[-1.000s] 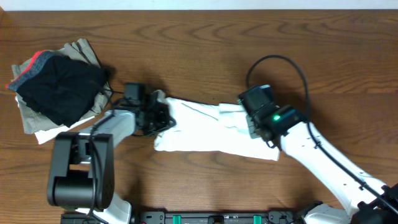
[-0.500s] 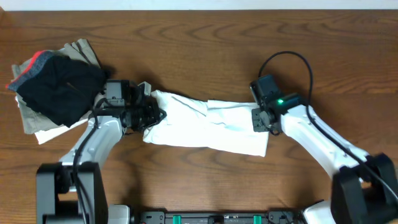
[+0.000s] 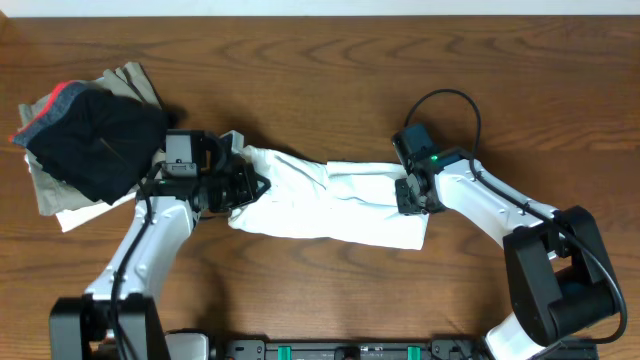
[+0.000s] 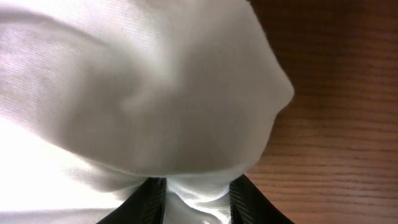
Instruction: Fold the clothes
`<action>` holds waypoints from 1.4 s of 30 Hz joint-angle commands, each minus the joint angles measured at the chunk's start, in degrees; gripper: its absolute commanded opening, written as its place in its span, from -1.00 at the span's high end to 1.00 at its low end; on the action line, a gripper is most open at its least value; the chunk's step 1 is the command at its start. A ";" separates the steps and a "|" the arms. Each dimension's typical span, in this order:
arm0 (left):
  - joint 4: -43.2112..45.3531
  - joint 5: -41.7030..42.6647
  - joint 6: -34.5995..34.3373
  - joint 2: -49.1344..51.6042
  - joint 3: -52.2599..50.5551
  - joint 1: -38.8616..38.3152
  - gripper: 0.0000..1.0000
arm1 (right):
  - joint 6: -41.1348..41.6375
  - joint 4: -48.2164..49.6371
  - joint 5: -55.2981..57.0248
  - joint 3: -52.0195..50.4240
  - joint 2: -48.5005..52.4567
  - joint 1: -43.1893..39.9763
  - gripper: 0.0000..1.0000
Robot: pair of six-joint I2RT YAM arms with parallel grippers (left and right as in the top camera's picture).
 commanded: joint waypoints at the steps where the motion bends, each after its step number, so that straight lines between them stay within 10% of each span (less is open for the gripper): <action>1: 0.00 2.67 0.26 -3.65 -0.20 -2.75 0.88 | -0.04 0.35 -2.56 -0.31 1.90 -0.35 0.34; 42: 12.66 -4.79 -10.43 -10.49 -0.04 -24.94 0.86 | 3.65 1.38 -3.80 -0.13 0.81 10.62 0.31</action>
